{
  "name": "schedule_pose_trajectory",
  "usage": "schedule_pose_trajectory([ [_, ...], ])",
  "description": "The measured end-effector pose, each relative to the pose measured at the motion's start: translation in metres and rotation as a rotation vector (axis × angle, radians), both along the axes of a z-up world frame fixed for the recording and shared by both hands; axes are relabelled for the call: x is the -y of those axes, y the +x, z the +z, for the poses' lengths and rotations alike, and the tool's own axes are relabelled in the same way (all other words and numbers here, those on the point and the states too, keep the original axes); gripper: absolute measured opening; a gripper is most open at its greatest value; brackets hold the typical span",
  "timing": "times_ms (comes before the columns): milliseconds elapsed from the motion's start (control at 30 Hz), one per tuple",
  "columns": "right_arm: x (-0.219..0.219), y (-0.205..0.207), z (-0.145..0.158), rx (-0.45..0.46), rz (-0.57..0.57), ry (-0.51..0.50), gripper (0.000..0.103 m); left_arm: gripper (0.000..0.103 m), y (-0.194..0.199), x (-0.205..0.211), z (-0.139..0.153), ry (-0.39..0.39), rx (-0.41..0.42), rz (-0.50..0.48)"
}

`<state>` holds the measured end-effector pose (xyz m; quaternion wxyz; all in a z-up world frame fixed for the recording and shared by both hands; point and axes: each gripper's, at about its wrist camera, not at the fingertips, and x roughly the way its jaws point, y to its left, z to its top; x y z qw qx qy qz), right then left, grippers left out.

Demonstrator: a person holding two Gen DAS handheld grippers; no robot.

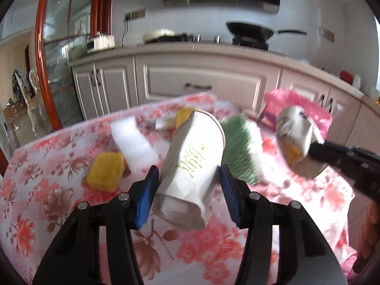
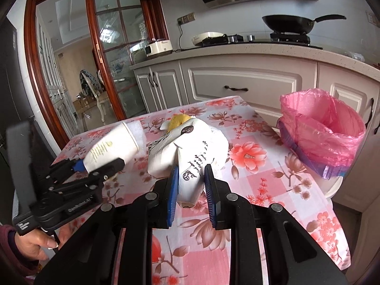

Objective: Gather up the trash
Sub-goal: 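Carry the paper cup and paper packet over the pink bag and open both tools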

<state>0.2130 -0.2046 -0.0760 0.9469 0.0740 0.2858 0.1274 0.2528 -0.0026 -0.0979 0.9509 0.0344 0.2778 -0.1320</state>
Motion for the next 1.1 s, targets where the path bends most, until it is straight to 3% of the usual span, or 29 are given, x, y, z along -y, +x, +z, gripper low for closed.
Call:
schedule_pose_trajectory([
  [67,0.004,-0.006,0.005,0.018,-0.011,0.001,0.022,0.051,-0.010,0.007,0.011,-0.012,0.044,-0.004],
  [533,0.044,-0.031,0.018,0.069,-0.116,0.024,0.022,0.052,-0.045,0.057,0.043,-0.018,0.130,-0.111],
  [833,0.093,-0.028,0.025,0.097,-0.239,0.031,0.022,0.052,-0.020,0.096,0.059,-0.044,0.147,-0.185],
  [1100,0.145,-0.009,0.034,0.122,-0.346,0.003,0.022,0.052,0.023,0.162,0.074,-0.067,0.166,-0.279],
])
